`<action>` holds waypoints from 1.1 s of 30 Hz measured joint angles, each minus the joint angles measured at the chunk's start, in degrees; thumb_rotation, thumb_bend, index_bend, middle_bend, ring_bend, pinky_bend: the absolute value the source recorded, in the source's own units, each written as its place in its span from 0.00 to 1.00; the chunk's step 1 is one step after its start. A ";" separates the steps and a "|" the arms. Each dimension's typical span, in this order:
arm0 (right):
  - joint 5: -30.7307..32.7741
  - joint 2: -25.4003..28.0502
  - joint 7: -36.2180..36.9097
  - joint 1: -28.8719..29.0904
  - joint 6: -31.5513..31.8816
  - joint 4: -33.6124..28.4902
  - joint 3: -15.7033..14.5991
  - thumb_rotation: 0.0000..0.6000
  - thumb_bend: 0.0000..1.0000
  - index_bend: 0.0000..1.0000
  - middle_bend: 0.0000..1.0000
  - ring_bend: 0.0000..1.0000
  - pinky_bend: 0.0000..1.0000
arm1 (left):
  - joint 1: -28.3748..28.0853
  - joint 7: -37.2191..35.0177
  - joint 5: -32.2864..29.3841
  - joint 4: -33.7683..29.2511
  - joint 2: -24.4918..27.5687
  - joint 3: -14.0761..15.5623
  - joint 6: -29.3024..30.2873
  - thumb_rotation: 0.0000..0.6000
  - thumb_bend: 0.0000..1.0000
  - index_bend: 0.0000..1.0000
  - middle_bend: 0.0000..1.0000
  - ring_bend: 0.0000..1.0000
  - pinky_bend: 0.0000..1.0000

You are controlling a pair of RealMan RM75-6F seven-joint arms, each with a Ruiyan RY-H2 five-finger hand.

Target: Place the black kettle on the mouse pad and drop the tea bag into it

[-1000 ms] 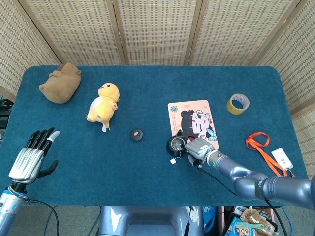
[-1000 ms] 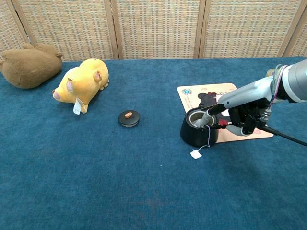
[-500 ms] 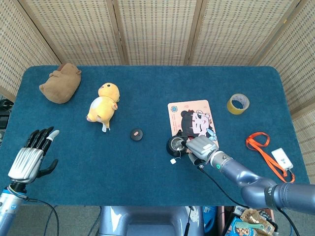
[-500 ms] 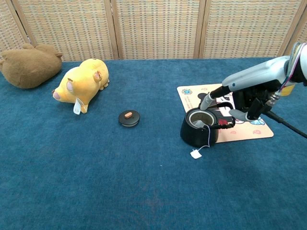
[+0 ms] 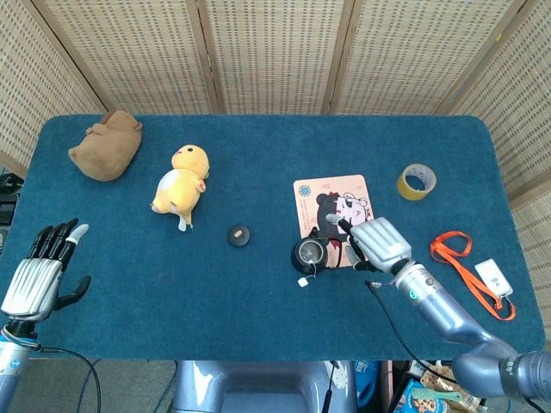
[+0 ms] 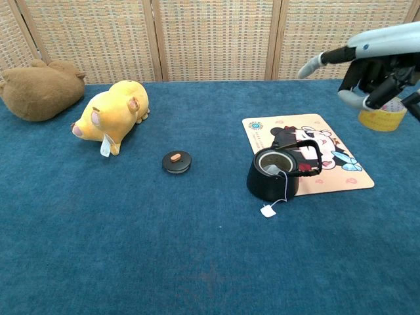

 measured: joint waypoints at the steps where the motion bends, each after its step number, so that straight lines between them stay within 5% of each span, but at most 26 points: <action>1: -0.85 -0.04 0.30 -1.38 1.96 -0.02 0.13 0.90 0.71 0.04 0.63 0.67 0.81 | 0.23 0.17 -0.09 0.14 -0.16 0.01 0.28 1.00 0.39 0.00 0.00 0.00 0.00; 6: -4.72 -0.80 0.31 -8.65 11.20 0.50 0.60 0.95 0.64 0.06 0.38 0.40 0.61 | 1.21 0.42 -0.56 0.76 -0.96 -0.02 1.67 1.00 0.39 0.00 0.00 0.00 0.00; 11: -5.97 -2.51 -2.40 -13.30 17.01 1.53 0.94 0.97 0.61 0.11 0.26 0.29 0.53 | 2.53 0.71 -0.60 2.05 -2.17 0.29 3.20 1.00 0.39 0.00 0.00 0.00 0.00; 33: -16.70 -10.57 -10.17 -30.49 34.42 11.31 -0.32 0.98 0.53 0.18 0.24 0.23 0.41 | 6.16 1.13 5.26 2.72 -1.99 3.21 7.15 1.00 0.39 0.00 0.00 0.00 0.00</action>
